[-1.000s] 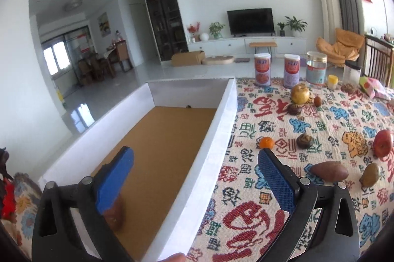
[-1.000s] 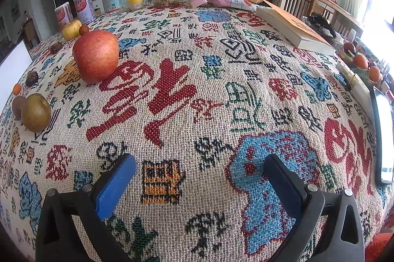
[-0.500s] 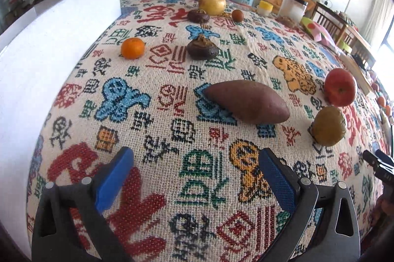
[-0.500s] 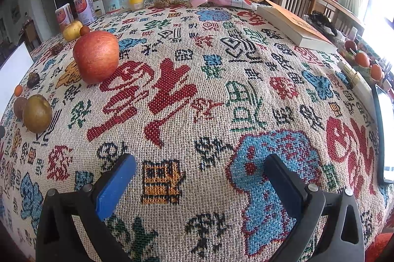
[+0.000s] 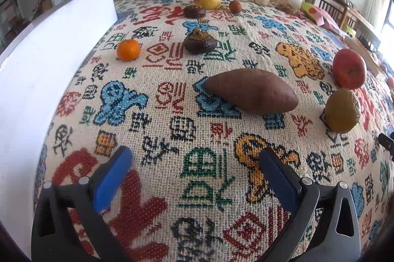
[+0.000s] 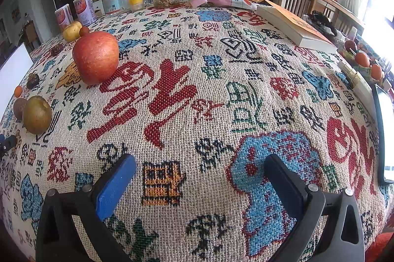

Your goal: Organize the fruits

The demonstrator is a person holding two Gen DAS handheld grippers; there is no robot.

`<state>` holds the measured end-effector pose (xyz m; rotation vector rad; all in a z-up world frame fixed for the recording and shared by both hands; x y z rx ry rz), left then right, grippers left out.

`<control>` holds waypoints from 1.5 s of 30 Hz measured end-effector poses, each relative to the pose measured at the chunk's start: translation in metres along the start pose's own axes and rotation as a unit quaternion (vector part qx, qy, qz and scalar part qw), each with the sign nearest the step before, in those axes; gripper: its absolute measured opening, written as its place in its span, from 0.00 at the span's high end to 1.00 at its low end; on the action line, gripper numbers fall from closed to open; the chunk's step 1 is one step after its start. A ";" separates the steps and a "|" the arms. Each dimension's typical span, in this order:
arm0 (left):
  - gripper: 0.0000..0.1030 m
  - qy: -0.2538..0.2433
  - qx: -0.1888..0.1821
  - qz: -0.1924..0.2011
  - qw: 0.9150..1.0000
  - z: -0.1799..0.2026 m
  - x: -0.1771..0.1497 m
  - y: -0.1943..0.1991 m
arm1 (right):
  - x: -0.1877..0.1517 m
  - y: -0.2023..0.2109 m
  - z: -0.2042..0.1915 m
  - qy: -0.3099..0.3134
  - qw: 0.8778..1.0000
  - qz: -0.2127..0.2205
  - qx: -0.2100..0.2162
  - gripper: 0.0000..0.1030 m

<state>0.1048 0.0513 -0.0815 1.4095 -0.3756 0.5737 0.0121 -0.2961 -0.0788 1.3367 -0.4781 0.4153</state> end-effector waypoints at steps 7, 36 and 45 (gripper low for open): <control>0.00 0.000 0.000 0.000 1.000 0.000 0.000 0.000 | 0.000 0.000 0.000 0.000 1.000 0.000 0.000 0.00; 0.00 0.000 -0.001 0.000 1.000 0.000 0.000 0.000 | 0.004 0.000 -0.023 0.034 0.999 0.008 0.024 0.00; 0.00 0.000 -0.001 0.000 1.000 0.000 0.000 0.000 | 0.004 0.000 -0.023 0.033 0.999 0.008 0.025 0.00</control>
Point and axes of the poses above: each gripper's, at about its wrist camera, not at the fingertips, and y roughly against the way its jaws point, z to its right, x to its top, the point moved 1 cm from there along -y, roughly the way its jaws point, and after that the axes turned 12 degrees about y, right-handed, at the moved point
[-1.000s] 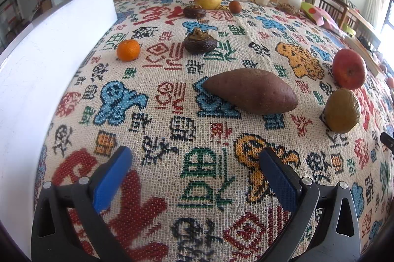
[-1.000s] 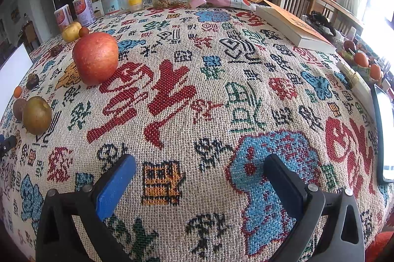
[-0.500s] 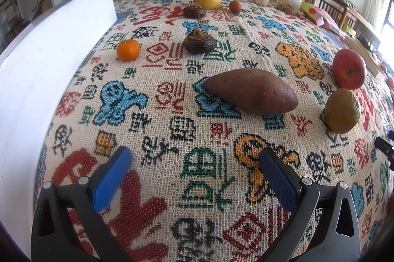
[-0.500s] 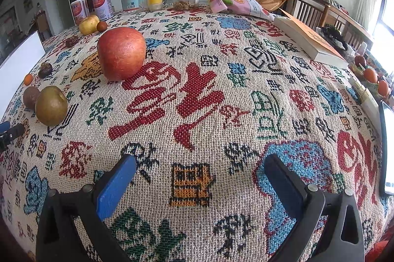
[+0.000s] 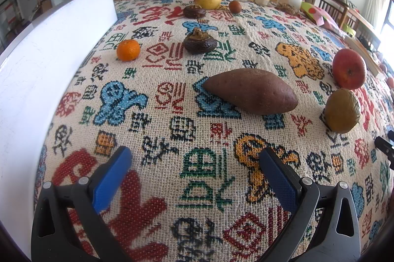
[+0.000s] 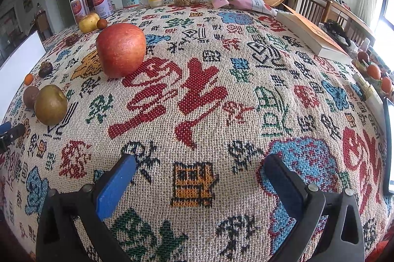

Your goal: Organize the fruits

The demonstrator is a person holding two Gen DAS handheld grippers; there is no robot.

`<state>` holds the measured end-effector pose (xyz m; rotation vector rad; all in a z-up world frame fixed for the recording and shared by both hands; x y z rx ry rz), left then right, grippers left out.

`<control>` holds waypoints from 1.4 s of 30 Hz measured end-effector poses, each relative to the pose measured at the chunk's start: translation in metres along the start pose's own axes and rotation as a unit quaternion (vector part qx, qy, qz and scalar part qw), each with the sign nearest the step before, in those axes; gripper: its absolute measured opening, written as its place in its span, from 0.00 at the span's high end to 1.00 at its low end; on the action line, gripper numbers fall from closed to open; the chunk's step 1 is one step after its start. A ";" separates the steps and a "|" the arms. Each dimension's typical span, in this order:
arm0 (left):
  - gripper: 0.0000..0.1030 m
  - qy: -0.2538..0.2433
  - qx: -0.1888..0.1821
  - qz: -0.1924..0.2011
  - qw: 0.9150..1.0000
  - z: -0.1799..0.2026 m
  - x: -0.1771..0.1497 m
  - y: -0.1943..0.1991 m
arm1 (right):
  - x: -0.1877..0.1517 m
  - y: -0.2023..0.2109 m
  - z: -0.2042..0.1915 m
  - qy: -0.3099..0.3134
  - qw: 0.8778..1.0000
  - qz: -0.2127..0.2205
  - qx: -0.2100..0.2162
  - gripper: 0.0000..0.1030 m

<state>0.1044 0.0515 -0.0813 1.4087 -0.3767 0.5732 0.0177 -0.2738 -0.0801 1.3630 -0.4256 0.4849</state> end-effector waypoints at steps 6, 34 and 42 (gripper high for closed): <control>0.00 0.000 0.000 0.000 1.000 0.000 0.000 0.000 | 0.000 0.000 0.000 0.000 1.000 0.000 0.000 0.00; 0.02 0.048 -0.077 -0.020 0.996 0.008 0.008 0.013 | 0.002 -0.002 -0.001 0.003 1.000 0.001 0.004 0.00; 0.02 0.081 -0.097 -0.038 0.991 0.050 0.058 -0.010 | 0.003 -0.002 -0.001 0.003 1.000 0.001 0.004 0.00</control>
Point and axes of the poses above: each gripper's, at about its wrist camera, not at the fingertips, and y roughly against the way its jaws point, z to its right, x to its top, the point moved 1 cm from there along -y, roughly the way its jaws point, and after that the axes turned 12 degrees about y, right-handed, at the moved point
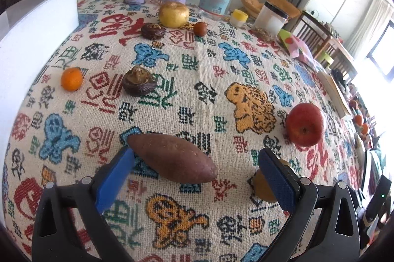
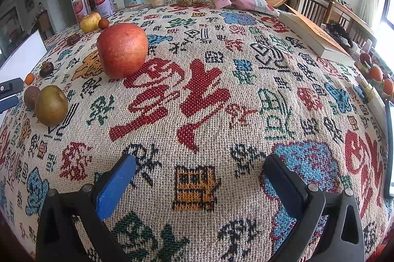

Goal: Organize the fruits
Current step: 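Lower the left tool onto the second sweet potato and close on it, then lift the sweet potato with the left tool while the right tool grasps a brown fruit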

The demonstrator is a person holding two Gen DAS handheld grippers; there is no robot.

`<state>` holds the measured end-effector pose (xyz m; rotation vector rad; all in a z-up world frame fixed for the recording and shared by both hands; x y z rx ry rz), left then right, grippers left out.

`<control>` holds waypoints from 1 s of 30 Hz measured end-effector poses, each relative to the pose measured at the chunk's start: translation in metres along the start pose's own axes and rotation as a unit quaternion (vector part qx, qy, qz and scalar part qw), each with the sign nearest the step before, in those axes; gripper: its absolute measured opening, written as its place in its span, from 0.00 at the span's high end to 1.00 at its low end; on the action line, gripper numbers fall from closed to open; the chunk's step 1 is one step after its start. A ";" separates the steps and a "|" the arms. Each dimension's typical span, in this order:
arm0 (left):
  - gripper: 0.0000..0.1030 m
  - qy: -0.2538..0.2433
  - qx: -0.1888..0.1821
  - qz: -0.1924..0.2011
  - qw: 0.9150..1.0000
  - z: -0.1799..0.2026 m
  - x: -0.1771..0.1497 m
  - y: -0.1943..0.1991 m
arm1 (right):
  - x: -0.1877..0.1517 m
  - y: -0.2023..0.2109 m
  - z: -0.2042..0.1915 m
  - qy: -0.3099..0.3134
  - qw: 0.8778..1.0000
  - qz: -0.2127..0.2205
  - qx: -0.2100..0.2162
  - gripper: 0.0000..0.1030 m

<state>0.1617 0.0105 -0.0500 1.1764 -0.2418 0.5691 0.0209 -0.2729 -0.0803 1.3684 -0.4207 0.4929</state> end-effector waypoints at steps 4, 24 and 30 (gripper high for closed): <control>0.03 0.031 0.021 -0.014 0.999 -0.013 0.001 -0.014 | 0.000 0.000 0.000 0.000 1.000 0.000 0.000 0.00; 0.47 -0.035 0.061 -0.042 0.997 -0.014 -0.007 -0.010 | 0.002 -0.001 -0.002 0.003 1.000 0.000 0.004 0.00; 0.59 -0.057 0.041 -0.051 0.996 -0.024 -0.015 0.003 | 0.002 -0.001 -0.002 0.003 1.000 0.000 0.003 0.00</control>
Point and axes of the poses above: each gripper's, at about its wrist camera, not at the fingertips, and y roughly against the way its jaws point, z to its right, x to its top, the point moved 1 cm from there along -y, roughly the way its jaws point, and after that the axes turned 12 degrees about y, right-handed, at the moved point
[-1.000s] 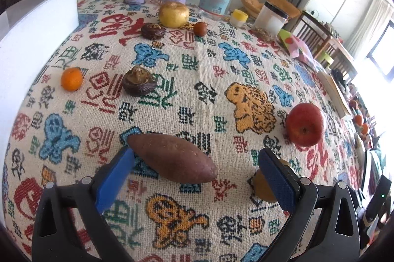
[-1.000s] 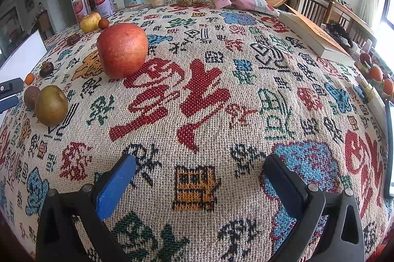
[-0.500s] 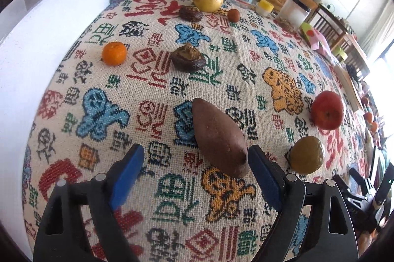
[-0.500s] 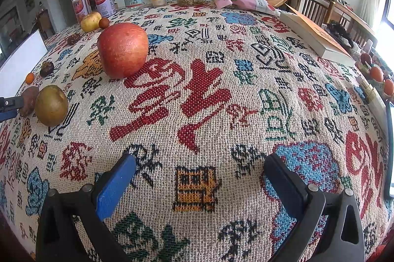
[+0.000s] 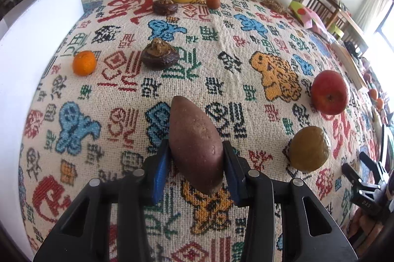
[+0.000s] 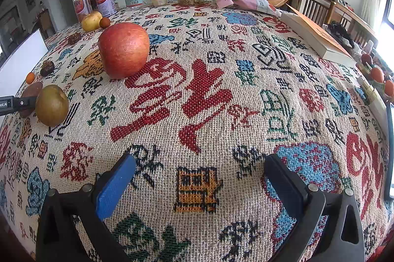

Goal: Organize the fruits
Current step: 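Lift the sweet potato with the left tool while the right tool grasps a brown fruit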

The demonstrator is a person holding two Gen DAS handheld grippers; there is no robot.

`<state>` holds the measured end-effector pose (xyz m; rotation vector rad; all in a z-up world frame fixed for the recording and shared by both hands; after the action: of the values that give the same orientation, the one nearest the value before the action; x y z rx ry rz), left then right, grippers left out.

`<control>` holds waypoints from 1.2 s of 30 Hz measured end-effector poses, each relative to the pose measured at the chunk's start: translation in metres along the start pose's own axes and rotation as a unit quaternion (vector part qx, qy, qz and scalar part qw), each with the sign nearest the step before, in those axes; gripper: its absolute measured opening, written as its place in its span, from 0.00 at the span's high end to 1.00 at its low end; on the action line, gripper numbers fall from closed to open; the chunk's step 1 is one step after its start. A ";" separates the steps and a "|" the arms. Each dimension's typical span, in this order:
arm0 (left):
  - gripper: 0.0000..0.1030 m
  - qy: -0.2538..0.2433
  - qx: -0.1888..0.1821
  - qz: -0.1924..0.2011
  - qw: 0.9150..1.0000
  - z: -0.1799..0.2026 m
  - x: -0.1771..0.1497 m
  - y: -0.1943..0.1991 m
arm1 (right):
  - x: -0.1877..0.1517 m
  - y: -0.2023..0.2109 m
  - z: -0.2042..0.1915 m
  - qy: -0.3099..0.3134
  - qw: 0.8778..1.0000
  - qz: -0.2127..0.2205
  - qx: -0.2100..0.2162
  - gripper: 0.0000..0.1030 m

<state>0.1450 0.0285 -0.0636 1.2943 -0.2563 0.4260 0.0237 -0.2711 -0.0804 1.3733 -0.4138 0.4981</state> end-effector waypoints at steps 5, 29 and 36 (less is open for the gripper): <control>0.59 -0.036 0.011 -0.001 0.999 -0.020 -0.014 0.025 | 0.000 0.000 0.000 0.001 1.000 0.000 0.001 0.00; 0.61 -0.019 0.046 0.065 0.997 -0.042 -0.045 0.032 | 0.000 0.000 0.000 0.003 1.000 0.001 0.002 0.00; 0.61 -0.001 0.033 0.082 0.996 -0.054 -0.058 0.048 | 0.000 0.000 0.000 0.004 1.000 0.002 0.004 0.00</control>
<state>0.0687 0.0818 -0.0597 1.3429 -0.3543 0.5765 0.0233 -0.2715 -0.0801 1.3775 -0.4088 0.5073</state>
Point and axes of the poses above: each gripper's, at about its wrist camera, not at the fingertips, and y roughly against the way its jaws point, z to its right, x to its top, the point moved 1 cm from there along -y, roughly the way its jaws point, and after that the axes turned 12 degrees about y, right-handed, at the moved point
